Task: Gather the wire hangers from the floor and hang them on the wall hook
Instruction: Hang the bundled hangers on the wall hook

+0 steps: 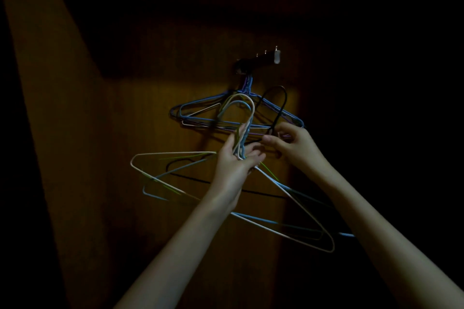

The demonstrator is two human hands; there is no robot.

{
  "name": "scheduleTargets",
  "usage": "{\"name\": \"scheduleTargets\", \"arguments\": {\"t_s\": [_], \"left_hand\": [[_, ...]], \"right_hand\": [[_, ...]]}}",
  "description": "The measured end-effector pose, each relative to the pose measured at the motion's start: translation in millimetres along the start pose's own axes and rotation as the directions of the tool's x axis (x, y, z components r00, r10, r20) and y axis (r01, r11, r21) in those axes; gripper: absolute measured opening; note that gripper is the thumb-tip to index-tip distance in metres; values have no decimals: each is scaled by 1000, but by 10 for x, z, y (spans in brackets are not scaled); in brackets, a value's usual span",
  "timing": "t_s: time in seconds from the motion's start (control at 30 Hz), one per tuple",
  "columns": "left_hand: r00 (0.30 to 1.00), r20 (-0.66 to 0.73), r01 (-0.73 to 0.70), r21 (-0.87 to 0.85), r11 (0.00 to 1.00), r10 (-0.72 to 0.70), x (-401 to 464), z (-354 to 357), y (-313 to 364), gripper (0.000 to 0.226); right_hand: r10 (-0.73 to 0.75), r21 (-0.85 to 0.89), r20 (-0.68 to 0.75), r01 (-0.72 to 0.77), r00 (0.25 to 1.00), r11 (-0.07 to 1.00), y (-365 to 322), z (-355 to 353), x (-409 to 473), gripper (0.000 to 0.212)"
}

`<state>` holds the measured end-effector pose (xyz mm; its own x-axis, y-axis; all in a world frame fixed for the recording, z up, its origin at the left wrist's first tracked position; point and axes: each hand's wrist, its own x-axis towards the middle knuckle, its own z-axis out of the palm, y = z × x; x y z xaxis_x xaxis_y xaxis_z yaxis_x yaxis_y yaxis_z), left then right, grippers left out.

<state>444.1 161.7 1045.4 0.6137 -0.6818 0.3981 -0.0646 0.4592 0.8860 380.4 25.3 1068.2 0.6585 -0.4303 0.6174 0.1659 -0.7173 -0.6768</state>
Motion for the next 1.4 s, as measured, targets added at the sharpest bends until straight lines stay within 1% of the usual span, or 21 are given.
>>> {"name": "scheduleTargets", "arguments": {"t_s": [0.07, 0.13, 0.3, 0.4, 0.47, 0.57, 0.63, 0.73, 0.8, 0.93, 1.1, 1.27, 1.4], "left_hand": [[1000, 1, -7, 13, 1000, 7, 21, 0, -10, 66], [1000, 3, -16, 20, 1000, 16, 44, 6, -8, 62], [999, -23, -38, 30, 999, 39, 151, 2, 16, 55], [999, -6, -46, 40, 998, 47, 218, 40, 6, 58], [998, -2, -59, 46, 997, 59, 251, 74, -6, 58], [997, -6, -79, 50, 996, 80, 325, 80, -3, 61], [996, -15, -87, 59, 994, 88, 379, 75, 20, 63], [993, -28, -112, 69, 991, 114, 461, 70, 53, 63], [991, -33, -125, 80, 989, 128, 512, 66, 58, 63], [989, -44, -134, 100, 986, 139, 620, 54, 24, 65], [987, -63, -138, 119, 983, 146, 798, 22, -13, 66], [981, -99, -153, 134, 979, 166, 1036, -11, 0, 69], [977, -116, -162, 162, 973, 181, 1214, -70, -3, 71]], "right_hand": [[27, -51, 49, -25, 998, 998, 61, -46, -47, 27], [46, -78, 59, -41, 997, 996, 171, -110, -109, 23], [38, -136, -24, -41, 999, 990, 392, -346, -230, 20], [-1, -151, -59, -8, 998, 989, 433, -405, -214, 14], [-57, -185, -114, 36, 992, 982, 432, -418, -185, 12], [-144, -219, -234, 92, 961, 971, 408, -458, -110, 9], [-174, -215, -299, 112, 938, 970, 379, -507, -27, 5], [-201, -218, -344, 130, 917, 967, 318, -568, 147, 4], [-212, -232, -360, 133, 909, 964, 292, -587, 289, 3], [-198, -256, -365, 106, 910, 961, 331, -556, 600, 7], [-178, -276, -368, 75, 913, 958, 561, -479, 1056, 7], [-148, -334, -368, 18, 918, 942, 752, -314, 1485, 15], [-108, -354, -354, -26, 929, 935, 912, -202, 1738, 17]]}}
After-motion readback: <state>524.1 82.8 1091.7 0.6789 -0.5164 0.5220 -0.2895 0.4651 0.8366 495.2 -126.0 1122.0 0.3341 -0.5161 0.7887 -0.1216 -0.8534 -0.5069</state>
